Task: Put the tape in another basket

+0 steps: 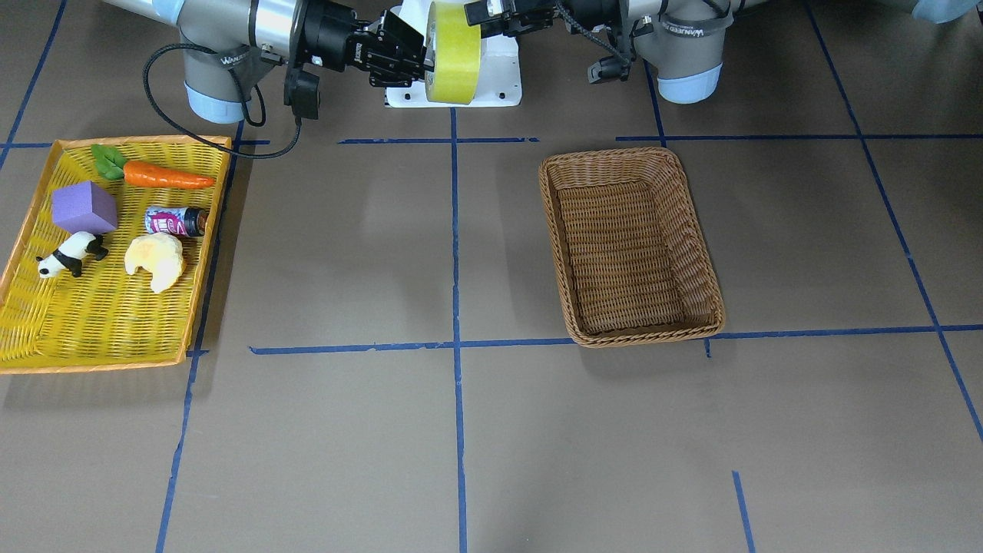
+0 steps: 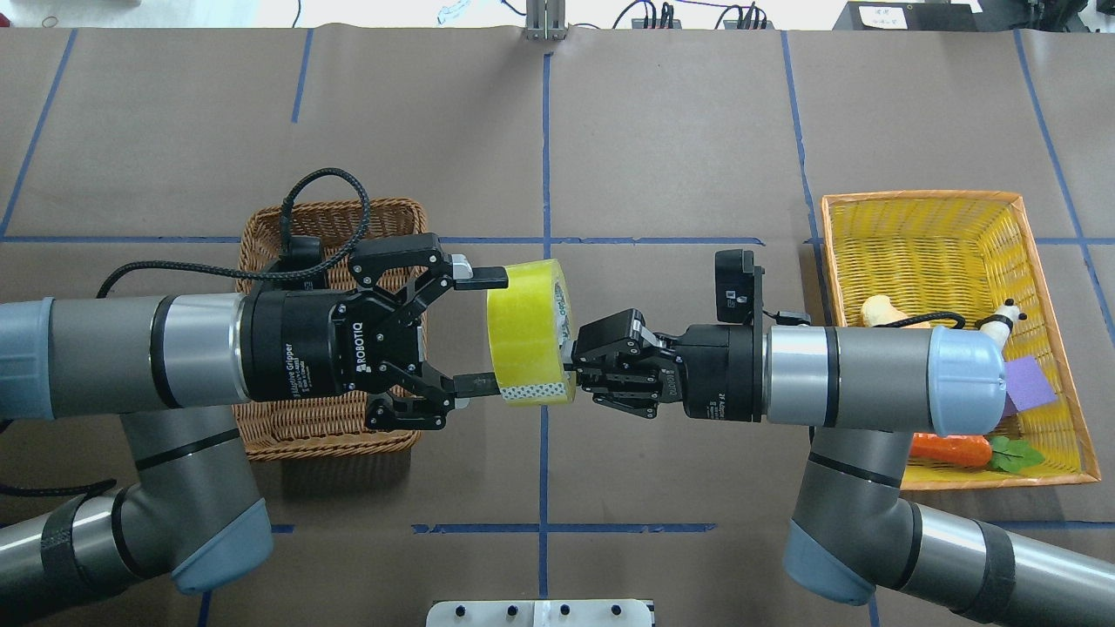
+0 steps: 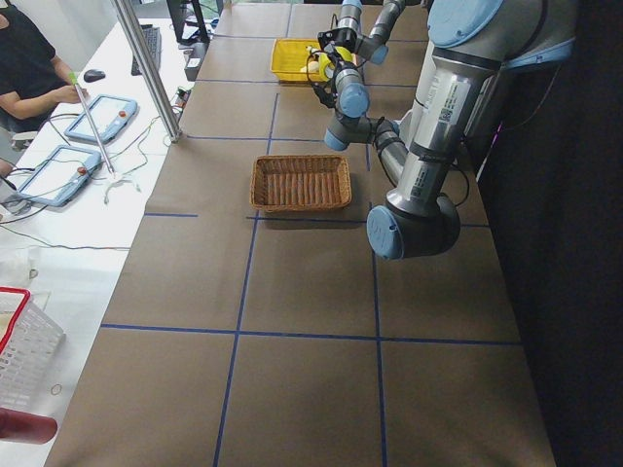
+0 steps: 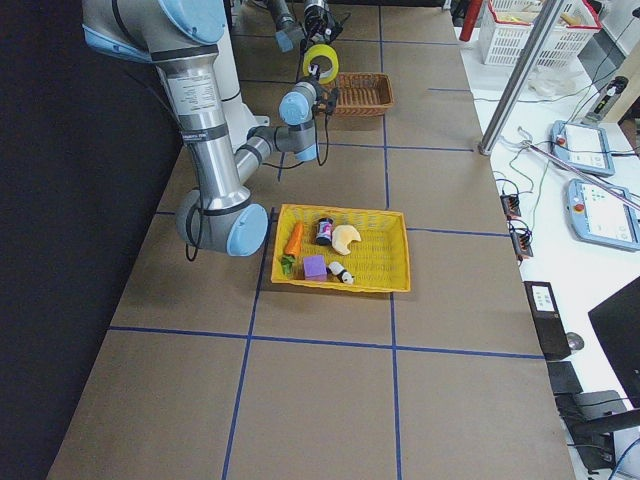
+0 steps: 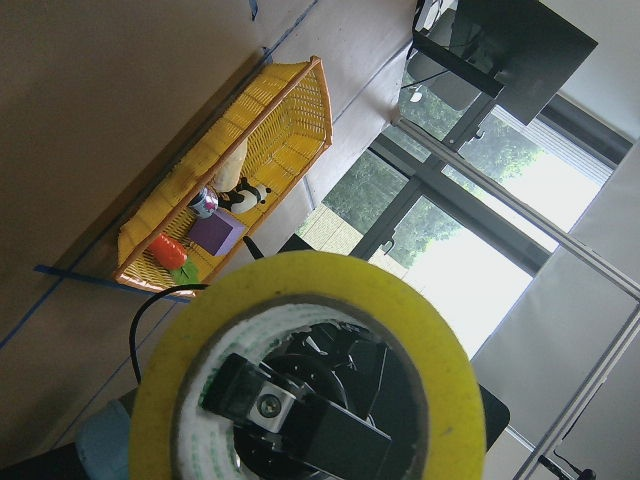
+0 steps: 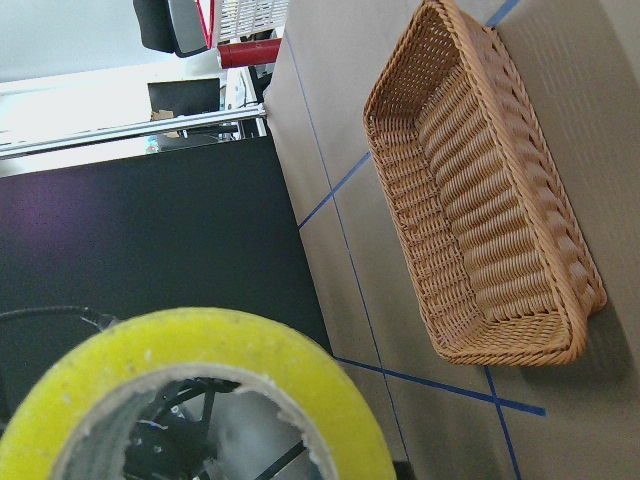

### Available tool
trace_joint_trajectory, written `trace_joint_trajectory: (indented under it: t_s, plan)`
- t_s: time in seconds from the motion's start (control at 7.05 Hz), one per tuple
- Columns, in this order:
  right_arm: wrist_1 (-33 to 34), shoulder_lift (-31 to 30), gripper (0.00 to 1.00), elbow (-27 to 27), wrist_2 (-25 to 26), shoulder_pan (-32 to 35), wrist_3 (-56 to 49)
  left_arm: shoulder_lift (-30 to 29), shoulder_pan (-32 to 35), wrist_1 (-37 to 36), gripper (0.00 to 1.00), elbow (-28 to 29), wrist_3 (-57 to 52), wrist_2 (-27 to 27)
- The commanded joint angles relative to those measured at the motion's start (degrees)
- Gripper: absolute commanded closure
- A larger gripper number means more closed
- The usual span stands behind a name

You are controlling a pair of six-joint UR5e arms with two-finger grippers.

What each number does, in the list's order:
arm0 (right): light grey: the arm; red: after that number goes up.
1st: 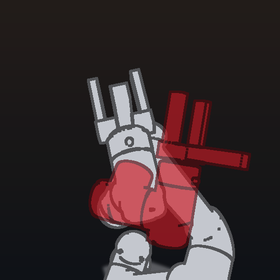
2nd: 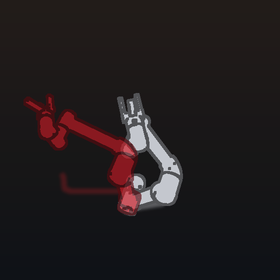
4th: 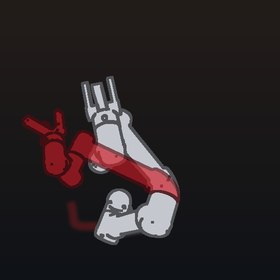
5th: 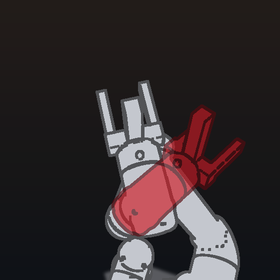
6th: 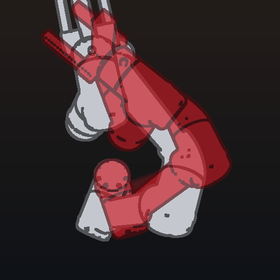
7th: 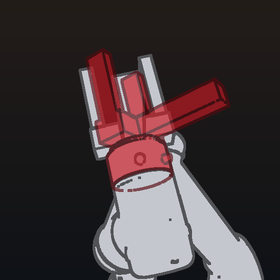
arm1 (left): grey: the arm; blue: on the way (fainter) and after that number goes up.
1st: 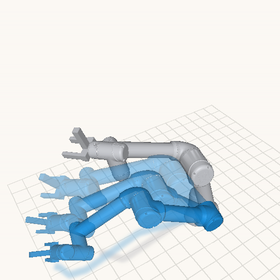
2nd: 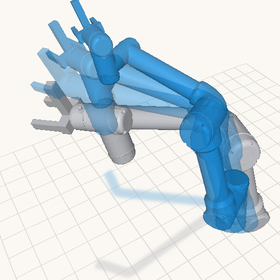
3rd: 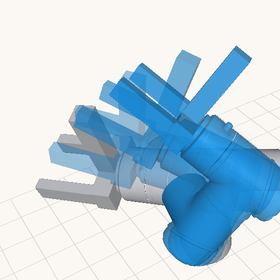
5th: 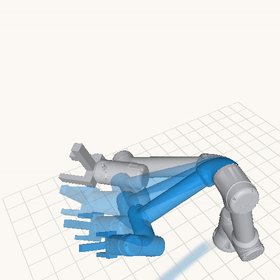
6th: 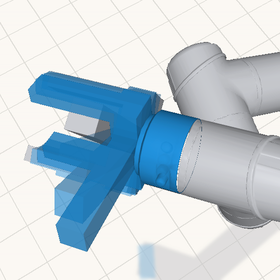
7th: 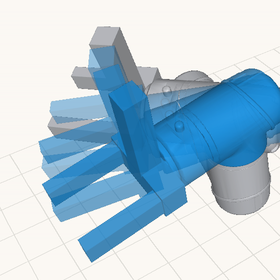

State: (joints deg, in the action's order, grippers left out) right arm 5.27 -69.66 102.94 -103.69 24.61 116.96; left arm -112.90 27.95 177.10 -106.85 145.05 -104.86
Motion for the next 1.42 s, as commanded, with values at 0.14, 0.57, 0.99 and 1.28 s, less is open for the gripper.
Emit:
trace_joint_trajectory:
  t_s: [0.14,0.57,0.99,1.28]
  plan:
    - [-0.43,-0.04,0.99,0.68,-0.46,-1.57,-0.07,0.05,0.08,-0.09,0.00,0.15,-0.20,0.00]
    - [-0.26,-0.04,0.99,1.74,-0.46,-2.89,0.02,-0.04,0.08,-0.09,0.00,0.15,-0.21,0.00]
    - [0.36,0.05,0.99,1.21,-0.29,-4.21,-0.16,-0.04,0.08,-0.09,0.00,-0.03,-0.12,0.00]
    - [0.18,0.05,0.99,1.21,-0.20,-4.22,-0.16,-0.13,0.26,-0.09,0.05,-0.20,-0.03,0.00]
